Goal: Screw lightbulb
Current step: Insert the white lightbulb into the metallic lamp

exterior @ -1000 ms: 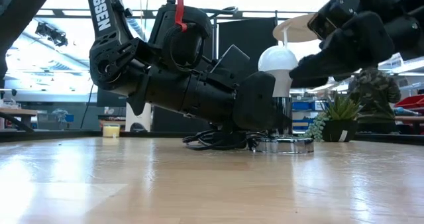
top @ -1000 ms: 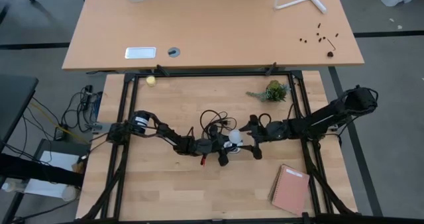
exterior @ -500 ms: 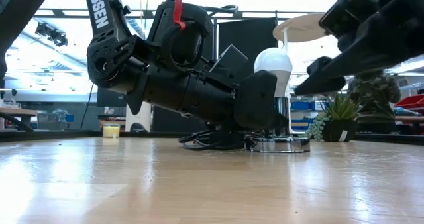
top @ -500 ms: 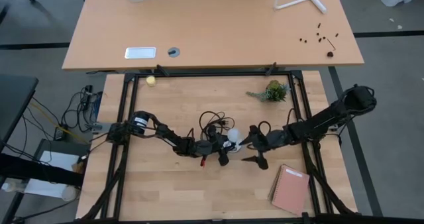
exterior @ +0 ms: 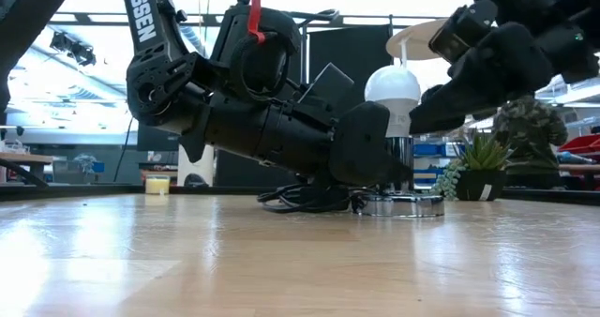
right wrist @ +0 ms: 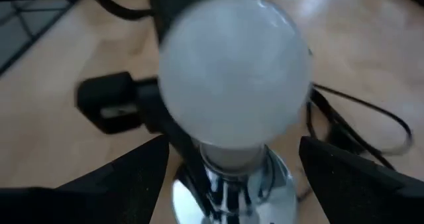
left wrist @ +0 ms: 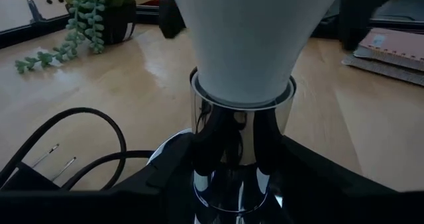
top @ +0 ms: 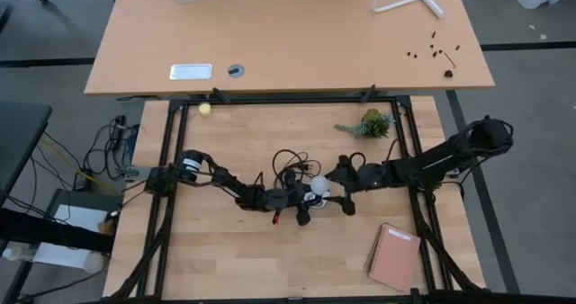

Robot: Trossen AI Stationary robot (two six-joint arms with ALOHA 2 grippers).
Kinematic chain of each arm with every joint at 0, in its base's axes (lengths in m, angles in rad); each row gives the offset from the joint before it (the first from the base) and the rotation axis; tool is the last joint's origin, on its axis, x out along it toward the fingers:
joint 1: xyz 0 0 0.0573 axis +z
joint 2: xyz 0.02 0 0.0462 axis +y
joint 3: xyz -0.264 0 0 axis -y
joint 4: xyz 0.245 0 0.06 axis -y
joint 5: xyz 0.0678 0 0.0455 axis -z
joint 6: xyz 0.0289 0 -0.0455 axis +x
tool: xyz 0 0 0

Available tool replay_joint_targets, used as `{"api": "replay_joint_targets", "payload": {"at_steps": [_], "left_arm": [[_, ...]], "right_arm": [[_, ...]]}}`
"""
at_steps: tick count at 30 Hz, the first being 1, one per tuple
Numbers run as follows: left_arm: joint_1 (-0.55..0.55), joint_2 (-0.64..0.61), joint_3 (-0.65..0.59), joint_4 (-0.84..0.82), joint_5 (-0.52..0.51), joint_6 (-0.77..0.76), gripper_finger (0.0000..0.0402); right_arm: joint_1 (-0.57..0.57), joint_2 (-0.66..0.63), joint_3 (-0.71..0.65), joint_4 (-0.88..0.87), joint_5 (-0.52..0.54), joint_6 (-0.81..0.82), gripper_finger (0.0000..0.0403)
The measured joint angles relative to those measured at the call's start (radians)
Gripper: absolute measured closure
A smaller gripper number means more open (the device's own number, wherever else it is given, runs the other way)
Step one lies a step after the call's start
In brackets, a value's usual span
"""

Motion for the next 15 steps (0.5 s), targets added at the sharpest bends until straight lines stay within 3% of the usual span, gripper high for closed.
{"api": "replay_joint_targets", "payload": {"at_steps": [4,15], "left_arm": [[-0.002,0.000,0.001,0.000,-0.021,-0.004,0.0204],[-0.004,0.001,0.000,-0.012,-0.139,-0.035,0.0204]], "right_arm": [[0.009,0.019,0.001,0.036,-0.064,-0.010,0.0056],[0.152,0.022,0.000,0.012,-0.080,0.126,0.0056]]}}
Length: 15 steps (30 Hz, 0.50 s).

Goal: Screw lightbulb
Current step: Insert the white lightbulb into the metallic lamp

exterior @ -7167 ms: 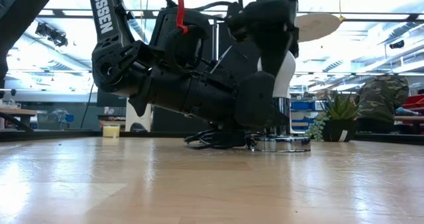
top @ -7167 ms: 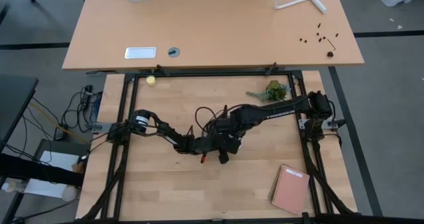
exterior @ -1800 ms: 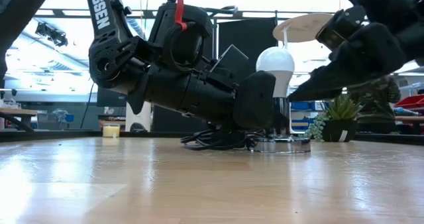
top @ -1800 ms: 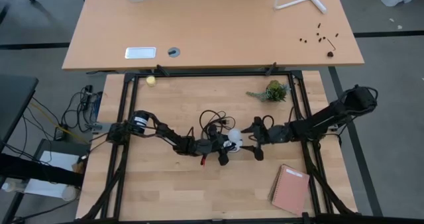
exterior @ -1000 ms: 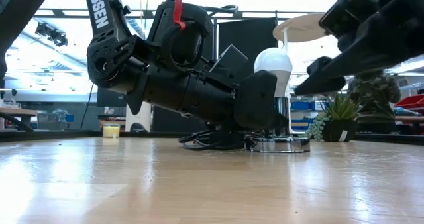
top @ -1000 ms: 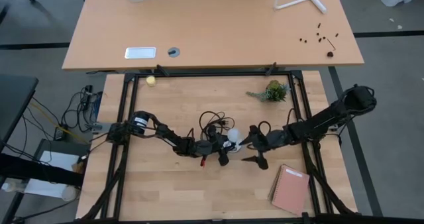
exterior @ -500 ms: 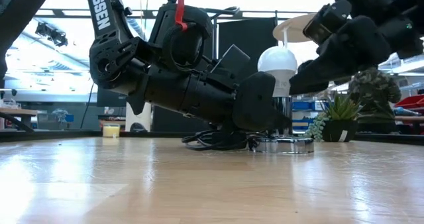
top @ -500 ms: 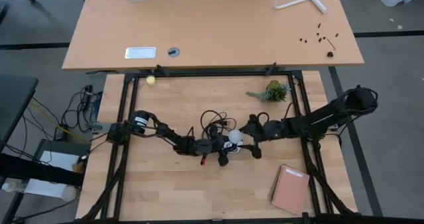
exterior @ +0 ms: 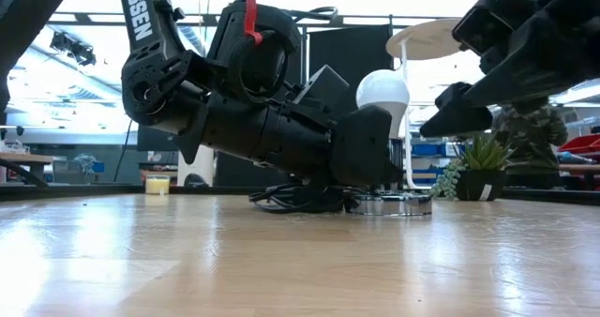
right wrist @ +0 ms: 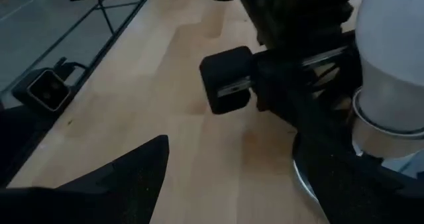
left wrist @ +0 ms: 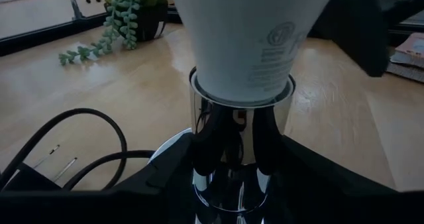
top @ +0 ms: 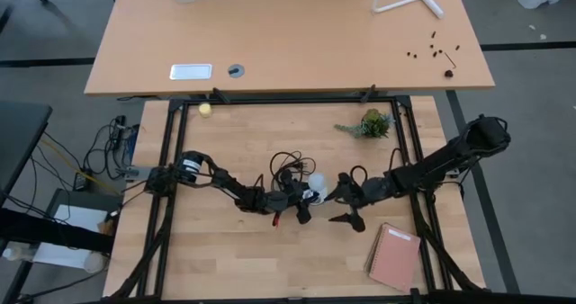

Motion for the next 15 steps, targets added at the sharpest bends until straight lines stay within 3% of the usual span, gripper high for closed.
{"api": "replay_joint_targets", "payload": {"at_steps": [6,15], "left_arm": [[0.001,0.000,-0.001,0.001,0.026,0.024,0.0204],[-0.004,0.000,0.000,0.005,0.091,0.060,0.0204]], "right_arm": [[-0.027,-0.007,0.000,-0.093,0.173,-0.001,0.0056],[-0.142,-0.008,0.000,-0.014,0.108,-0.097,0.0056]]}}
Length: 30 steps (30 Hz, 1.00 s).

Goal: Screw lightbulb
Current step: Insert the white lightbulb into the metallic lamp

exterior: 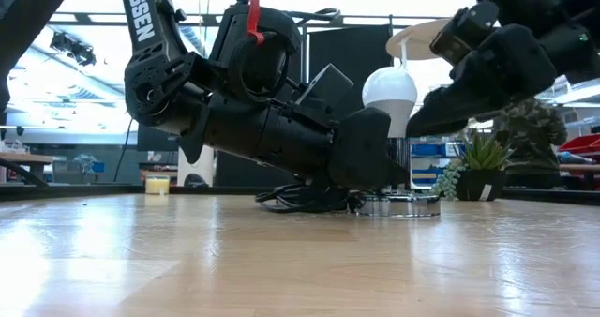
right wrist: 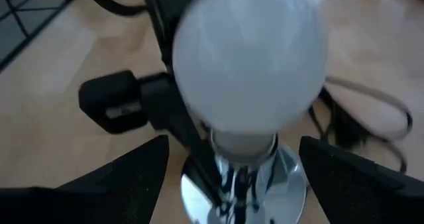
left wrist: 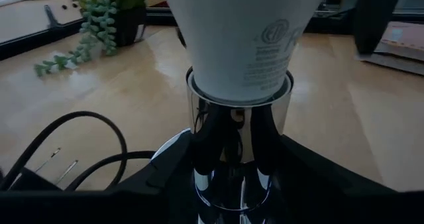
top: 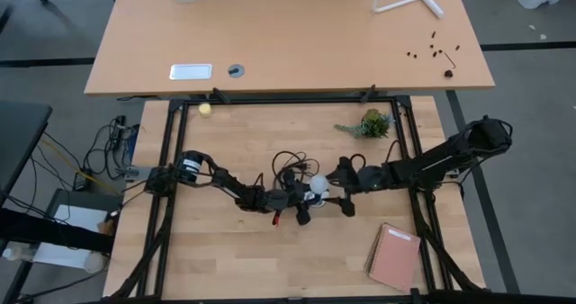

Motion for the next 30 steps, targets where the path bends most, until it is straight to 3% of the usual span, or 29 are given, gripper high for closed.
{"api": "replay_joint_targets", "payload": {"at_steps": [9,18,26,30], "left_arm": [[-0.001,0.000,0.000,0.002,0.005,-0.008,0.0204],[0.000,0.000,0.000,-0.012,-0.082,-0.052,0.0204],[0.000,-0.001,-0.001,-0.016,-0.045,-0.031,0.0204],[-0.002,0.000,0.000,0.000,0.018,0.004,0.0204]], "right_arm": [[0.009,0.000,0.000,0.044,-0.095,-0.019,0.0056],[0.139,0.000,0.000,0.018,-0.154,0.102,0.0056],[0.121,-0.008,0.000,-0.081,0.069,0.121,0.0056],[0.072,-0.008,0.000,-0.047,0.094,0.065,0.0056]]}}
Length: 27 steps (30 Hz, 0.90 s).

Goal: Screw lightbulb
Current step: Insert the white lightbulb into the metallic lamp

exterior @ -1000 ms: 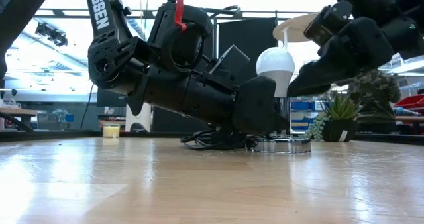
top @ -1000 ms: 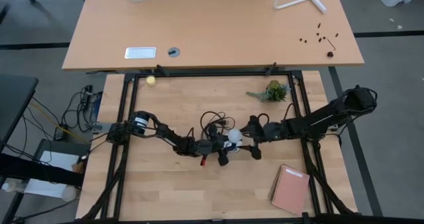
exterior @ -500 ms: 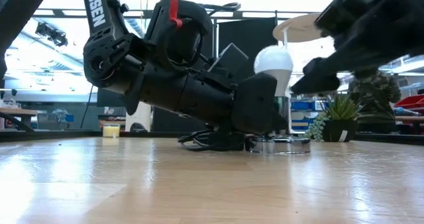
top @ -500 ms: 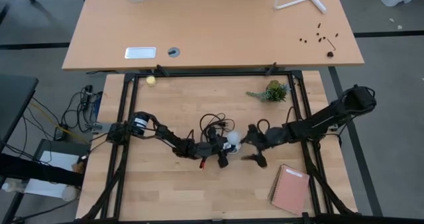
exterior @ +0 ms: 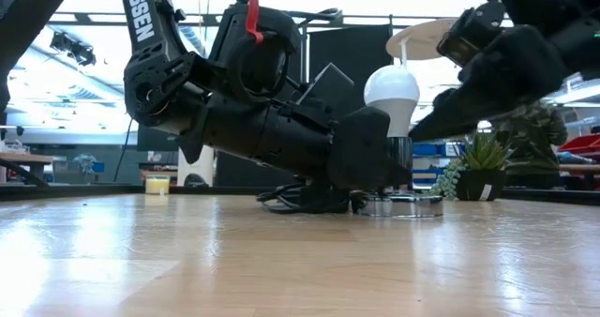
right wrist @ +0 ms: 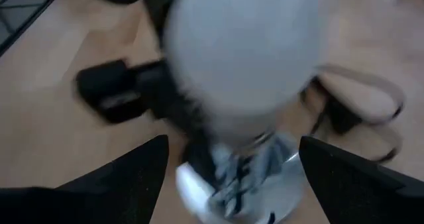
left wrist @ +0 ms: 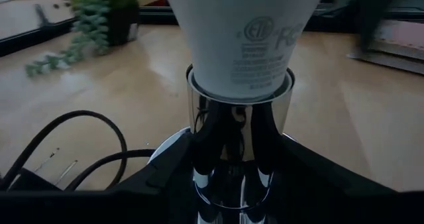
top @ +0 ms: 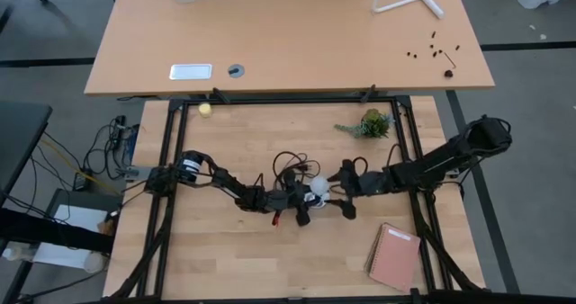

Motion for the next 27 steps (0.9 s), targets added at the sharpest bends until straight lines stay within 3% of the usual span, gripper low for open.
{"api": "replay_joint_targets", "payload": {"at_steps": [6,14,18,22,27], "left_arm": [[-0.001,0.000,0.000,0.002,0.010,0.000,0.0204],[-0.005,0.000,0.000,-0.007,-0.091,-0.029,0.0204],[-0.001,0.001,-0.001,-0.006,-0.108,-0.033,0.0204],[0.000,0.001,-0.001,-0.007,-0.100,-0.026,0.0204],[-0.001,0.000,-0.001,-0.004,-0.080,-0.010,0.0204]], "right_arm": [[-0.030,0.000,0.000,0.087,-0.102,-0.070,0.0056],[0.045,0.003,0.000,0.079,-0.217,0.032,0.0056],[0.095,0.002,0.000,0.077,-0.190,0.061,0.0056],[0.079,-0.043,0.007,-0.046,-0.136,0.076,0.0056],[0.042,-0.084,0.161,-0.483,-0.081,0.040,0.0056]]}}
